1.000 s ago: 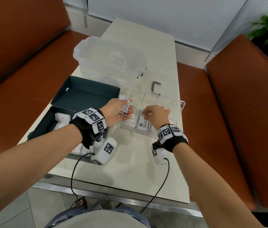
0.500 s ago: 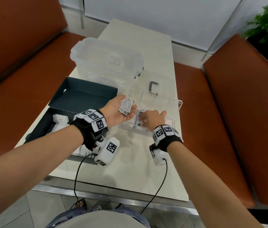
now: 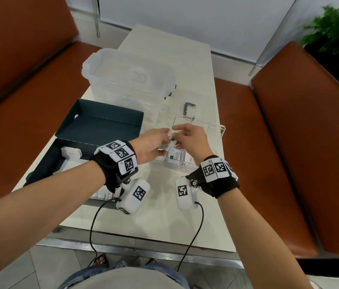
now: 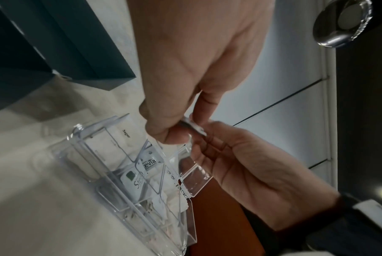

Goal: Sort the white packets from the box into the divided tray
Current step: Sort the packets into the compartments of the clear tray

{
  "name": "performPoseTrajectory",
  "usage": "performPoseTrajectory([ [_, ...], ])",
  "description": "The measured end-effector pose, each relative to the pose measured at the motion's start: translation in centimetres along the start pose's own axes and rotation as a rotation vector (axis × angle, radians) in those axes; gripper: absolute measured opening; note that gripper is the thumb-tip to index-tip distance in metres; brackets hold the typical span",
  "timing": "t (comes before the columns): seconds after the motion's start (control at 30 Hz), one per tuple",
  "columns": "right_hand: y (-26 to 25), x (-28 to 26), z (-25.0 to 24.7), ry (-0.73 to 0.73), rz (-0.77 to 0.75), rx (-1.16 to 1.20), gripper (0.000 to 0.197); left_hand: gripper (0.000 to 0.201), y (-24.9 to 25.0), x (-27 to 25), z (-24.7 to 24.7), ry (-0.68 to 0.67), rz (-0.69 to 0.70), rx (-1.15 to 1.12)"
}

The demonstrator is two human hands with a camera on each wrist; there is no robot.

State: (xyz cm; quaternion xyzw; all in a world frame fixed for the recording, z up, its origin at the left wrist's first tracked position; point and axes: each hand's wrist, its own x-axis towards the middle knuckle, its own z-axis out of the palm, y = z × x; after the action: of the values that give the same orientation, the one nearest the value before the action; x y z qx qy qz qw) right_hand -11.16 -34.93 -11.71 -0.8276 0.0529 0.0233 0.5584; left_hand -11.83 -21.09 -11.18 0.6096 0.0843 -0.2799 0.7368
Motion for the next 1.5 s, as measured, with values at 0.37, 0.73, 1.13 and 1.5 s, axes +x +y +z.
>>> performPoseTrajectory([
  [0.37,1.5,-0.2,-2.2,-0.002,0.076,0.180,0.011,0.039,-0.5,0.1,-0.5,0.018,0.118,0.049],
  [0.73,1.0,-0.1,-1.9,0.016,0.127,0.312,0.008,0.043,-0.2,0.5,0.4,0.059,0.166,0.138],
  [1.13,0.7,1.5,-2.9,0.103,0.154,0.120,0.009,0.034,-0.2,1.3,0.0,0.065,0.184,0.313],
  [1.5,2.9,2.1,-0.3,0.094,0.063,-0.509,0.020,0.032,-1.2,0.8,-2.8,-0.039,0.200,1.491],
])
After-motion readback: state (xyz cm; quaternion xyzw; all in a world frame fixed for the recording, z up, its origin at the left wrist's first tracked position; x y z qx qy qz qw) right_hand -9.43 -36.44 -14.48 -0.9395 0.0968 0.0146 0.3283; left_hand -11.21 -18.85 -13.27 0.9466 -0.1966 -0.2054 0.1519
